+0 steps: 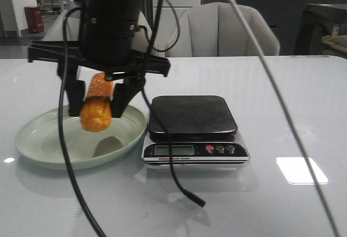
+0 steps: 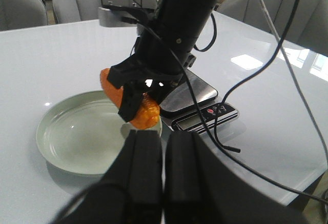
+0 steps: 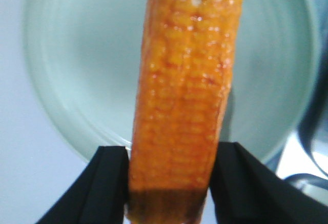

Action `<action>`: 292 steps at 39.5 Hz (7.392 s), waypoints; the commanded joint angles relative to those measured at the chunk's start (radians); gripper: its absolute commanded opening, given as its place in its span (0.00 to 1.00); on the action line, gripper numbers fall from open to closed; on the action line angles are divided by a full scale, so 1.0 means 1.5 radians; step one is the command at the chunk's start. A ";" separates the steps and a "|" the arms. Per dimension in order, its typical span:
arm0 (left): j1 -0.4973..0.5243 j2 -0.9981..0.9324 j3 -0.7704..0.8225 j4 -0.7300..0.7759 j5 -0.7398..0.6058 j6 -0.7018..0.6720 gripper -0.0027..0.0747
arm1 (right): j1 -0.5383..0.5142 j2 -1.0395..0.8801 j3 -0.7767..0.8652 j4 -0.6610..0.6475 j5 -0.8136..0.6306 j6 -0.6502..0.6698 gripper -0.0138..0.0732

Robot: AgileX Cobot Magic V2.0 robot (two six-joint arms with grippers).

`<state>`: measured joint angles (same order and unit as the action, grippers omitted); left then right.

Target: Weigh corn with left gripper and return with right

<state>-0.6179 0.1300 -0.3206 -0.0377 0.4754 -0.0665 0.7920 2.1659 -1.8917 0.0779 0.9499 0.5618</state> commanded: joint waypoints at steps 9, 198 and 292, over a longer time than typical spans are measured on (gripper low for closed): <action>-0.003 0.005 -0.016 -0.007 -0.058 -0.001 0.19 | 0.003 0.005 -0.023 0.051 -0.100 0.005 0.59; 0.411 -0.103 0.239 0.009 -0.354 -0.001 0.19 | -0.205 -1.238 1.126 0.003 -0.672 -0.351 0.35; 0.411 -0.103 0.239 0.009 -0.354 -0.001 0.19 | -0.468 -1.463 1.285 -0.043 -0.640 -0.352 0.35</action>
<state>-0.0031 -0.0049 0.0073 -0.0225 0.0248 -0.0665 0.0963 -0.0085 0.0255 0.0245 0.0658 0.0426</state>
